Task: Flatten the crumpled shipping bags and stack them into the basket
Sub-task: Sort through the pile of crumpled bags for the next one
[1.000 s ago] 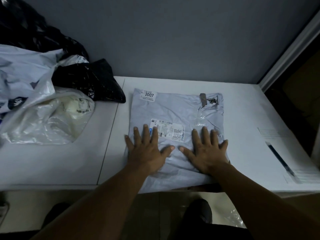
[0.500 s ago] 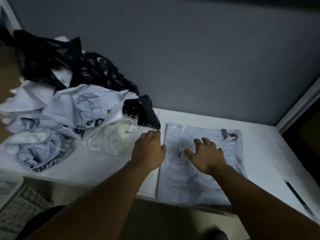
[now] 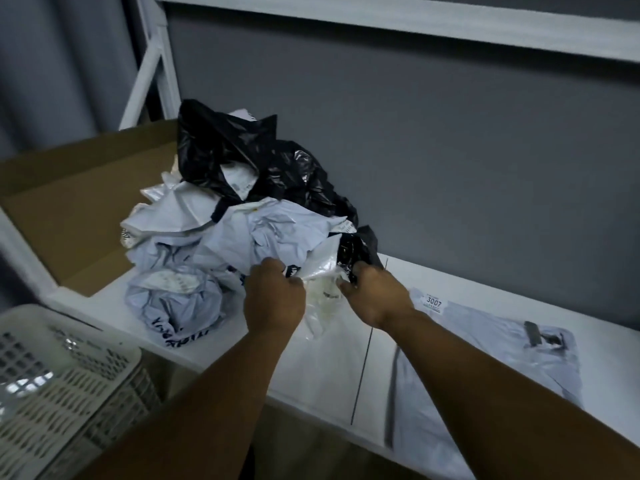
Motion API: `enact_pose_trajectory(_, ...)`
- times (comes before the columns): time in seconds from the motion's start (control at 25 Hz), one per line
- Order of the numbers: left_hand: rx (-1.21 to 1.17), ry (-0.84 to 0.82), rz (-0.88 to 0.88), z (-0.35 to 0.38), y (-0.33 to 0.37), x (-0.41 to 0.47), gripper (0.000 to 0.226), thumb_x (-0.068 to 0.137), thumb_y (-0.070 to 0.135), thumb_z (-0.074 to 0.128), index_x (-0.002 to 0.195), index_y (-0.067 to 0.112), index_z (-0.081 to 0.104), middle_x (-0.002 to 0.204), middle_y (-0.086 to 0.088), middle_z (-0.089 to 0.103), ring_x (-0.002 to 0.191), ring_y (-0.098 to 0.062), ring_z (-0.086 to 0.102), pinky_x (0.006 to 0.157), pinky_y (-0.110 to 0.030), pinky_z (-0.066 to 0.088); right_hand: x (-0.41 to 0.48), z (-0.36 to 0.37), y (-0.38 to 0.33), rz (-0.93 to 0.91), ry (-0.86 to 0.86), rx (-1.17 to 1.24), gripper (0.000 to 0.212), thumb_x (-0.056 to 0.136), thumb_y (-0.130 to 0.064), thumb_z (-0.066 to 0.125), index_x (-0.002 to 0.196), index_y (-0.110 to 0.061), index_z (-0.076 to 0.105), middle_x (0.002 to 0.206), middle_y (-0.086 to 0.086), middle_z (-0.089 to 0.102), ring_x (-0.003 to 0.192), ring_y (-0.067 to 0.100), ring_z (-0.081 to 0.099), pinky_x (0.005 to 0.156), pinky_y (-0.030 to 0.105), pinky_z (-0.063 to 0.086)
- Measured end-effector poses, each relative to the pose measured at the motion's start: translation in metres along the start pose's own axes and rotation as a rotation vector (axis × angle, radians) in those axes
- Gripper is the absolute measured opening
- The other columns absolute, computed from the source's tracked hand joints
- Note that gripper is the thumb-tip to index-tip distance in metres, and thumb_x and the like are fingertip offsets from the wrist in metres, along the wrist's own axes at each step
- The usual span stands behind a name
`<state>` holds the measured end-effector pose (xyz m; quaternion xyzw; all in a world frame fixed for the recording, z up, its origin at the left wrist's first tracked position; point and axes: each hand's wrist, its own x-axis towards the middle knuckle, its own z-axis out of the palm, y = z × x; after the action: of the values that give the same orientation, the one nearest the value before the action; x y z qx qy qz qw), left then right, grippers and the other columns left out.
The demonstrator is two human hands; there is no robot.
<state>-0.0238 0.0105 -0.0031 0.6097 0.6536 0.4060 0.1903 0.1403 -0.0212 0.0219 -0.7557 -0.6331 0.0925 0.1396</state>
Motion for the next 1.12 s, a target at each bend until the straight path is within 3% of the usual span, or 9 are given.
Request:
enact_pose_trajectory(0.16,-0.308,-0.05,-0.548,0.008,-0.032,0.049,0.083,0.078,0.046,0.072,0.132,-0.01,0.045,0.133,-0.025,0.052,0.12,-0.04,0.055,0.094,-0.05,0.051,0.022,0.018,-0.04,-0.104,-0.018,-0.004,0.042,0.1,-0.045,0.048,0.122,-0.009,0.054,0.117,0.014,0.064,0.111,0.035,0.058,0.086,0.04,0.05)
enact_pose_trajectory(0.2,-0.433,-0.091,-0.666,0.011,-0.039,0.058,0.084,0.078,0.049,0.07,0.135,-0.008,0.045,0.133,-0.024,0.054,0.117,-0.038,0.059,0.092,-0.049,0.053,0.024,0.024,-0.044,-0.124,-0.022,-0.011,0.042,0.1,-0.045,0.049,0.121,-0.009,0.053,0.117,0.014,0.063,0.111,0.035,0.057,0.084,0.039,0.049)
enact_pose_trajectory(0.28,-0.668,-0.136,-0.748,0.013,-0.045,0.067,0.05,0.09,0.024,0.063,0.13,-0.004,0.053,0.124,-0.022,0.062,0.104,-0.032,0.065,0.084,-0.041,0.055,0.025,0.034,-0.046,-0.146,-0.03,-0.016,0.039,0.1,-0.044,0.05,0.118,-0.009,0.054,0.117,0.014,0.063,0.112,0.035,0.056,0.084,0.038,0.046)
enact_pose_trajectory(0.4,-0.84,-0.063,-0.651,0.006,-0.036,0.071,0.016,0.094,-0.002,0.05,0.103,0.006,0.062,0.087,-0.012,0.061,0.083,-0.026,0.058,0.064,-0.03,0.051,0.024,0.035,-0.046,-0.149,-0.033,-0.02,0.038,0.1,-0.042,0.051,0.117,-0.008,0.054,0.116,0.014,0.064,0.111,0.034,0.057,0.083,0.037,0.046)
enact_pose_trajectory(0.52,-1.018,-0.002,-0.516,-0.008,-0.018,0.068,0.025,0.091,-0.007,0.05,0.077,0.012,0.058,0.073,-0.009,0.057,0.067,-0.024,0.057,0.049,-0.025,0.049,0.02,0.022,-0.048,-0.124,0.012,-0.018,0.037,0.102,-0.042,0.048,0.116,-0.009,0.055,0.113,0.013,0.065,0.108,0.034,0.06,0.082,0.039,0.049)
enact_pose_trajectory(0.68,-0.924,0.018,-0.325,-0.03,0.007,0.058,0.026,0.091,0.003,0.054,0.073,0.019,0.063,0.069,-0.002,0.06,0.068,-0.024,0.058,0.061,-0.033,0.047,0.011,-0.003,-0.053,-0.136,0.156,0.061,0.035,0.104,-0.039,0.043,0.108,-0.008,0.057,0.114,0.014,0.062,0.108,0.034,0.057,0.08,0.04,0.046)
enact_pose_trajectory(0.84,-0.983,-0.029,-0.231,-0.061,0.048,0.034,0.019,0.093,0.0,0.055,0.09,0.013,0.068,0.078,-0.003,0.064,0.069,-0.02,0.057,0.062,-0.033,0.05,-0.003,-0.04,-0.057,-0.166,0.356,0.149,0.035,0.106,-0.034,0.039,0.1,-0.006,0.06,0.104,0.016,0.061,0.1,0.036,0.054,0.079,0.04,0.04)
enact_pose_trajectory(0.96,-1.007,-0.112,-0.142,-0.076,0.073,0.015,0.026,0.089,-0.001,0.057,0.089,0.019,0.074,0.087,-0.004,0.071,0.08,-0.021,0.063,0.079,-0.04,0.053,-0.017,-0.066,-0.058,-0.167,0.499,0.099,0.035,0.105,-0.03,0.04,0.096,-0.006,0.063,0.102,0.016,0.063,0.101,0.037,0.051,0.087,0.041,0.037)
enact_pose_trajectory(1.12,-1.1,-0.288,-0.115,-0.086,0.101,-0.018,0.029,0.084,-0.01,0.055,0.099,0.006,0.074,0.101,-0.017,0.073,0.088,-0.028,0.066,0.084,-0.042,0.052,-0.031,-0.094,-0.046,-0.013,0.502,0.052,0.034,0.099,-0.04,0.05,0.099,-0.01,0.063,0.105,0.012,0.066,0.105,0.036,0.052,0.086,0.041,0.043)
